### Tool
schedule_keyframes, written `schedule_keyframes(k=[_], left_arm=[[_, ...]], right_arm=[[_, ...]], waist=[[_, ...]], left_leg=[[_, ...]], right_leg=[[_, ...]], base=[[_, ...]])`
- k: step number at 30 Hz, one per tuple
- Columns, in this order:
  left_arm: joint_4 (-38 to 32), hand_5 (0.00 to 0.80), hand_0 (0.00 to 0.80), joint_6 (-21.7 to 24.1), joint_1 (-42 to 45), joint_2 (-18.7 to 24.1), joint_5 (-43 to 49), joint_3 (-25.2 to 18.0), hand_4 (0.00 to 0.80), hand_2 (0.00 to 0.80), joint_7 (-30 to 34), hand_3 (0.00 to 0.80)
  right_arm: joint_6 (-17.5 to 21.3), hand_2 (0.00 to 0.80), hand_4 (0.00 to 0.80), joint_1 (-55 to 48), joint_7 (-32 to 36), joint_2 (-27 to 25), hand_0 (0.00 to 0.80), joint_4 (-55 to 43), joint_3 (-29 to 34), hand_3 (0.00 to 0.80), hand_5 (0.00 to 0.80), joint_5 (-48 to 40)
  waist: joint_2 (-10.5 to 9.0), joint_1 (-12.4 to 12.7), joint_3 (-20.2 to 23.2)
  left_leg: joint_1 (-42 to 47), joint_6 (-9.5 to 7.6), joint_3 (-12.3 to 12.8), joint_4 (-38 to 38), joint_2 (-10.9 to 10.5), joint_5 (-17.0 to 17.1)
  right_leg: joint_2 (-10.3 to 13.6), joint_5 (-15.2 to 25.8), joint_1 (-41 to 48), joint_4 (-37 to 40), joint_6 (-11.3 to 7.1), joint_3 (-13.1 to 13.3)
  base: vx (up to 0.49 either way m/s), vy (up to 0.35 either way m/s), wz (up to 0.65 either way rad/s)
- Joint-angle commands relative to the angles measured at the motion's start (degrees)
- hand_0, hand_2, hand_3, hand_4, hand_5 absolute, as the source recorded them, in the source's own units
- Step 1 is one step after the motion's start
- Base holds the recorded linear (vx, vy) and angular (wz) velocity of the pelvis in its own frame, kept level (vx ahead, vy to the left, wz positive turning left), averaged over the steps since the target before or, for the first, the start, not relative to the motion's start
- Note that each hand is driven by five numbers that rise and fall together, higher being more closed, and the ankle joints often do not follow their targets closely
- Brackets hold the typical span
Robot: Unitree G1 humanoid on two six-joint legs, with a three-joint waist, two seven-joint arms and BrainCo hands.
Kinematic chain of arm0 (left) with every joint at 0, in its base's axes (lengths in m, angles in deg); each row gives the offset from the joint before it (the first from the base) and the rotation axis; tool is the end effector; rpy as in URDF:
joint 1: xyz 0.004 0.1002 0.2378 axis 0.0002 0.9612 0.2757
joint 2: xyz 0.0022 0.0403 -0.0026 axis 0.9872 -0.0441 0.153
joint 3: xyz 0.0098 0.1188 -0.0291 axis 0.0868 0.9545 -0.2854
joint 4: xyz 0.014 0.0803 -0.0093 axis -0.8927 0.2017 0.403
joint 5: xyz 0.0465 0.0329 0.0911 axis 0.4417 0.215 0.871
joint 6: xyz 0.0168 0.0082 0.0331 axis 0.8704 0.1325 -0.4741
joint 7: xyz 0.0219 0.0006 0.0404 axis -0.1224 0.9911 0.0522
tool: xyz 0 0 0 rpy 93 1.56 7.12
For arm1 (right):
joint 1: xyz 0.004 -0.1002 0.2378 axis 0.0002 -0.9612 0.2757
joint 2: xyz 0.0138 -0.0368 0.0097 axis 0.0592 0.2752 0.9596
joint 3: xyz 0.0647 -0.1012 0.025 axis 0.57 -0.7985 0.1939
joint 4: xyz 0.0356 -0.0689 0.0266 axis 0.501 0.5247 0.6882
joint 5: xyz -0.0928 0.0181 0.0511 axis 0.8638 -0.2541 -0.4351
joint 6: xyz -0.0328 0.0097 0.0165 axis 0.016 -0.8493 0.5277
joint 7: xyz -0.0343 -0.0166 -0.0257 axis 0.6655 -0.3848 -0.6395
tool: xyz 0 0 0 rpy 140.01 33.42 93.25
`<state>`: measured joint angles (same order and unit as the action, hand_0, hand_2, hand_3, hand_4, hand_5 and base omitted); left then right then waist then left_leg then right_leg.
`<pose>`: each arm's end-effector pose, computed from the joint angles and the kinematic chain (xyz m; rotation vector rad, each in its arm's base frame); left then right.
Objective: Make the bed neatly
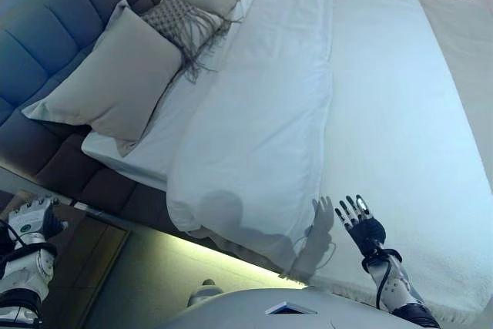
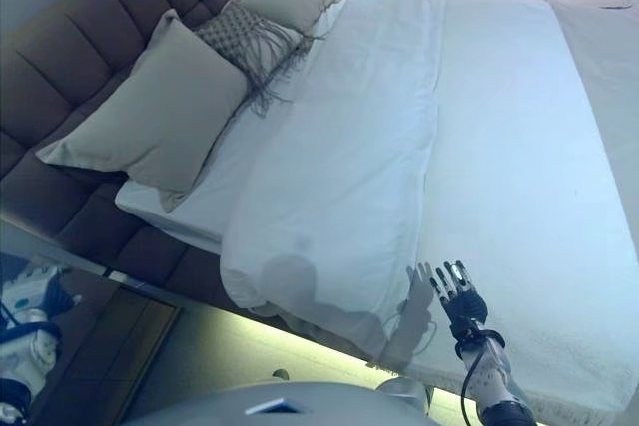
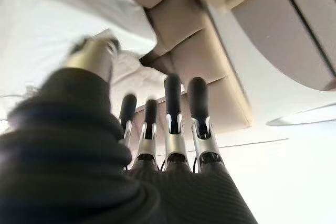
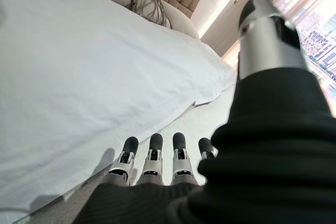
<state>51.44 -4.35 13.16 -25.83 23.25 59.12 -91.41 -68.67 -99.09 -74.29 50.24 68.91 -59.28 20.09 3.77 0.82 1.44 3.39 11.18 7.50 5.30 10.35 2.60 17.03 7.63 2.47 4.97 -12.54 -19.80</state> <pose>0.1120 0.4010 -0.0166 1.6471 0.5707 0.2098 0.1046 -0.2617 -0.0822 0.7652 0.4711 -0.2888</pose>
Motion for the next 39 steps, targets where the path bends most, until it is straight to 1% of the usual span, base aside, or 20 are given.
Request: schedule_keyframes(k=[1,4,5,8,9,11,15,19,23,27,29,32,34,36,39], left_arm=[[-2.01,0.0,0.0,3.5,-4.84,2.17,-2.73,-4.81,0.0,0.0,-2.31,0.0],[-4.86,0.0,0.0,6.15,-6.47,1.51,-6.49,-3.77,0.0,0.0,-1.04,0.0],[-5.74,0.0,0.0,6.24,-7.17,0.98,-7.53,-3.18,0.0,0.0,-0.72,0.0],[-8.44,0.0,0.0,7.13,-9.1,-1.46,-10.87,-1.39,0.0,0.0,0.45,0.0],[-9.37,0.0,0.0,7.66,-9.77,-2.91,-11.82,-0.38,0.0,0.0,0.77,0.0],[-9.97,0.0,0.0,8.07,-10.67,-4.77,-14.62,0.83,0.0,0.0,1.87,0.0],[-8.48,0.0,0.0,7.22,-13.89,-10.37,-18.36,5.55,0.0,0.0,0.66,0.0],[-5.05,0.0,0.0,6.23,-17.39,-15.11,-20.23,10.86,0.0,0.0,-2.09,0.0],[-2.63,0.0,0.0,5.17,-19.69,-17.74,-22.77,14.12,0.0,0.0,-4.34,0.0],[-0.51,0.0,0.0,3.94,-21.25,-19.3,-24.68,16.85,0.0,0.0,-8.26,0.0],[0.56,0.0,0.0,3.78,-21.49,-19.88,-26.21,17.41,0.0,0.0,-10.07,0.0],[2.82,0.0,0.0,3.81,-22.42,-20.64,-27.33,18.83,0.0,0.0,-12.61,0.0],[4.45,0.0,0.0,3.58,-23.51,-20.91,-28.99,19.9,0.0,0.0,-13.85,0.0],[5.28,0.0,0.0,3.88,-24.62,-20.71,-31.08,19.94,0.0,0.0,-14.15,0.0],[5.27,0.0,0.0,5.58,-25.04,-20.49,-34.39,18.56,0.0,0.0,-14.12,0.0]], right_arm=[[1.37,0.0,0.0,1.15,0.45,2.54,0.0,-5.78,2.22,0.0,0.0,1.05],[1.87,0.0,0.0,0.85,0.43,3.24,0.0,-5.87,1.99,0.0,0.0,1.09],[2.1,0.0,0.0,0.9,0.61,3.3,0.0,-5.75,1.89,0.0,0.0,0.9],[2.95,0.0,0.0,1.18,0.55,3.85,0.0,-5.26,1.48,0.0,0.0,0.34],[3.23,0.0,0.0,1.28,0.29,4.26,0.0,-5.3,1.2,0.0,0.0,0.42],[3.27,0.0,0.0,1.38,-0.51,4.7,0.0,-5.42,0.87,0.0,0.0,0.52],[3.59,0.0,0.0,2.34,-0.76,4.96,0.0,-4.97,-0.04,0.0,0.0,0.07],[4.39,0.0,0.0,4.42,-1.41,4.43,0.0,-5.15,-1.13,0.0,0.0,-0.76],[5.08,0.0,0.0,6.29,-2.17,3.68,0.0,-6.12,-1.7,0.0,0.0,-1.06],[5.76,0.0,0.0,8.17,-1.8,2.66,0.0,-6.15,-2.07,0.0,0.0,-1.39],[6.37,0.0,0.0,8.89,-1.42,1.99,0.0,-5.89,-2.4,0.0,0.0,-1.65],[7.98,0.0,0.0,10.66,-0.47,0.74,0.0,-4.79,-2.9,0.0,0.0,-2.7],[8.88,0.0,0.0,11.79,0.2,-0.06,0.0,-3.94,-3.22,0.0,0.0,-3.64],[9.76,0.0,0.0,12.45,0.97,-0.38,0.0,-3.37,-3.55,0.0,0.0,-4.4],[9.97,0.0,0.0,12.89,1.89,-0.23,0.0,-3.37,-3.6,0.0,0.0,-4.88]], waist=[[-0.9,0.58,-1.99],[-0.99,0.33,-2.17],[-1.02,0.31,-2.36],[-1.13,0.39,-3.04],[-1.19,0.35,-3.3],[-1.25,0.2,-3.6],[-1.6,-0.59,-5.04],[-1.76,-1.54,-7.02],[-1.82,-2.48,-9.79],[-2.01,-3.28,-13.01],[-2.16,-3.52,-14.83],[-2.56,-3.82,-17.96],[-2.9,-4.06,-19.64],[-3.3,-4.06,-20.93],[-4.12,-3.71,-22.19]], left_leg=[[-1.3,-2.25,0.38,-1.32,2.83,1.74],[-1.6,-2.21,0.3,-1.63,2.99,1.82],[-1.84,-2.25,0.13,-1.85,3.0,1.78],[-2.34,-2.37,-0.41,-2.46,3.01,1.62],[-2.36,-2.45,-0.56,-2.56,2.98,1.57],[-2.4,-2.5,-0.59,-2.79,3.01,1.47],[-3.58,-2.62,-0.74,-3.85,3.28,1.22],[-5.96,-2.69,-0.98,-5.11,3.34,1.02],[-8.11,-2.95,-1.16,-6.21,3.12,0.76],[-10.83,-3.06,-2.14,-8.11,2.86,0.37],[-12.59,-3.0,-2.87,-9.74,2.75,0.06],[-16.61,-2.75,-4.01,-12.87,2.67,0.04],[-18.67,-2.73,-4.14,-13.88,2.68,0.33],[-20.46,-2.81,-4.18,-14.69,2.6,0.57],[-22.39,-2.86,-4.48,-15.95,2.48,0.61]], right_leg=[[4.2,-3.19,0.26,-6.01,-1.38,0.29],[4.07,-3.21,-0.04,-6.33,-1.24,0.48],[4.05,-3.24,-0.23,-6.52,-1.17,0.59],[4.11,-3.43,-0.6,-7.23,-1.13,0.72],[4.05,-3.52,-0.63,-7.41,-1.16,0.77],[3.93,-3.63,-0.67,-7.51,-1.17,0.99],[3.55,-3.67,-2.06,-7.96,-1.12,2.24],[3.41,-3.21,-4.77,-8.36,-1.3,3.78],[3.59,-2.76,-7.35,-8.84,-1.31,5.2],[3.59,-2.7,-10.43,-10.08,-1.15,6.78],[3.64,-2.94,-12.21,-11.22,-0.98,7.63],[4.0,-3.1,-16.09,-13.97,-0.62,8.63],[4.1,-3.05,-18.14,-15.11,-0.41,9.05],[4.15,-2.83,-19.69,-15.76,-0.22,9.2],[3.93,-2.54,-21.18,-16.45,-0.11,9.21]], base=[[0.023,-0.053,0.03],[-0.007,-0.036,0.03],[-0.032,-0.042,0.02],[-0.022,-0.041,0.02],[0.009,-0.036,0.02],[0.009,-0.018,0.01],[-0.026,-0.043,0.0],[-0.085,-0.017,0.02],[-0.103,0.018,-0.05],[-0.112,0.032,-0.04],[-0.112,0.047,-0.07],[-0.14,0.048,-0.09],[-0.105,0.043,-0.05],[-0.093,0.006,-0.03],[-0.061,-0.026,0.01]])
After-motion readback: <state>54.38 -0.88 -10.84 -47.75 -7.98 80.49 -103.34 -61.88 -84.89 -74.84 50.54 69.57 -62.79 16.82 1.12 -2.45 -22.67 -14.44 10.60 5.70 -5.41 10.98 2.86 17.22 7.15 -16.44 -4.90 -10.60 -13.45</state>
